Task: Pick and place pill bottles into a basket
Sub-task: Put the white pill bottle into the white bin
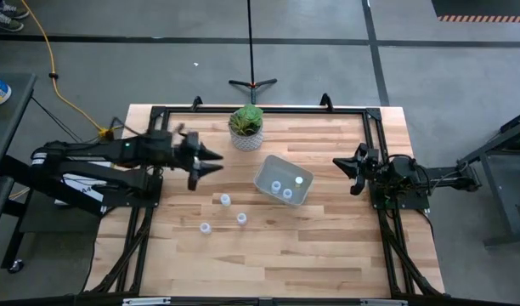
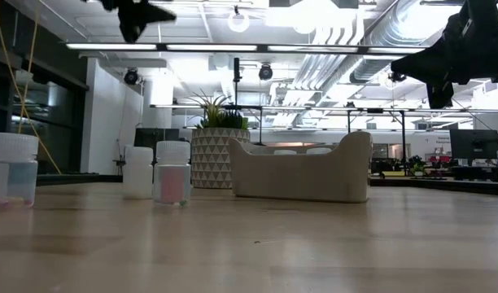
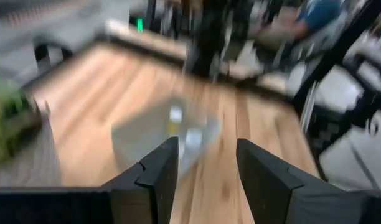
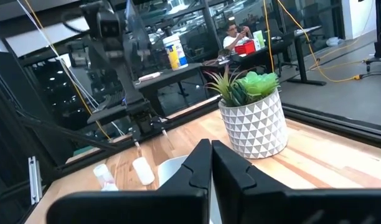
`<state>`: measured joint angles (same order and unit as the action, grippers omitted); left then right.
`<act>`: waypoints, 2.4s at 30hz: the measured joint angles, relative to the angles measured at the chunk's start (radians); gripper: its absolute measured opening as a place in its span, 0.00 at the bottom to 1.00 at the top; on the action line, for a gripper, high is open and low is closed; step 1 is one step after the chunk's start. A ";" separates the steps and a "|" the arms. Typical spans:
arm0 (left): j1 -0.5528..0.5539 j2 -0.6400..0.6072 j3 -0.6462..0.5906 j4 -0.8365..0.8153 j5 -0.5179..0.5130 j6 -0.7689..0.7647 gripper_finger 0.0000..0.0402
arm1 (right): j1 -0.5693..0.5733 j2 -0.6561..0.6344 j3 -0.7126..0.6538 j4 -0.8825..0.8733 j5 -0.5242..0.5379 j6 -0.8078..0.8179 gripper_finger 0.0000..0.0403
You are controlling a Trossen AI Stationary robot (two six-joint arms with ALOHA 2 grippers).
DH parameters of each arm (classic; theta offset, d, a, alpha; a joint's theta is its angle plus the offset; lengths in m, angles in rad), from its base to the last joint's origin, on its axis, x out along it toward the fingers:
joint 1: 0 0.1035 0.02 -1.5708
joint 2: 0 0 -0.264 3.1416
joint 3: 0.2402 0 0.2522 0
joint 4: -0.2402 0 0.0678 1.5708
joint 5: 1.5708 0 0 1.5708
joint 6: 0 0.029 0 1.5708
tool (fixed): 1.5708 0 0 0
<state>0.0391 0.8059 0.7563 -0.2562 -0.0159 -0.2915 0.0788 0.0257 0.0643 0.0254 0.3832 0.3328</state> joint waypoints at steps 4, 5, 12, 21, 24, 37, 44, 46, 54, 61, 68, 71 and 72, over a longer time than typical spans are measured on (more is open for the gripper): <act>0.000 0.106 0.000 -0.108 0.008 -0.009 0.53 | 0.000 0.000 0.000 -0.002 0.000 0.000 0.01; 0.000 0.132 0.000 -0.128 0.006 -0.009 0.56 | 0.000 0.000 0.000 -0.003 0.000 0.000 0.01; 0.000 0.307 0.000 -0.130 0.131 -0.009 0.78 | 0.000 0.000 0.000 -0.011 0.000 -0.024 0.01; -0.075 0.466 0.001 -0.124 0.165 0.007 0.81 | 0.000 0.000 0.000 -0.024 0.000 -0.053 0.01; -0.108 0.486 0.000 -0.130 0.114 0.010 0.80 | 0.000 0.000 0.000 -0.030 0.000 -0.053 0.01; -0.144 0.528 0.000 -0.227 -0.032 0.062 0.79 | 0.000 0.000 0.000 -0.047 0.029 -0.106 0.00; -0.144 0.596 0.000 -0.178 -0.026 0.067 0.77 | 0.000 0.000 0.000 -0.050 0.038 -0.143 0.01; -0.144 0.618 0.000 -0.182 -0.010 0.086 0.77 | 0.000 0.000 0.000 -0.050 0.037 -0.141 0.00; -0.144 0.646 0.000 -0.163 -0.009 0.078 0.74 | 0.000 0.000 0.000 -0.052 0.037 -0.131 0.00; -0.144 0.646 0.000 -0.157 -0.009 0.085 0.63 | 0.000 0.000 0.000 -0.052 0.037 -0.132 0.01; -0.144 0.646 0.000 -0.153 -0.012 0.078 0.47 | 0.000 0.000 0.000 -0.052 0.037 -0.132 0.01; -0.144 0.644 0.017 -0.155 -0.012 0.078 0.43 | 0.000 0.000 0.000 -0.052 0.037 -0.132 0.00; -0.144 0.644 0.038 -0.157 -0.012 0.078 0.43 | 0.000 0.000 0.000 -0.052 0.037 -0.132 0.00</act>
<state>-0.1051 1.4502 0.7943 -0.4129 -0.0284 -0.2138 0.0785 0.0260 0.0643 -0.0269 0.4206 0.2008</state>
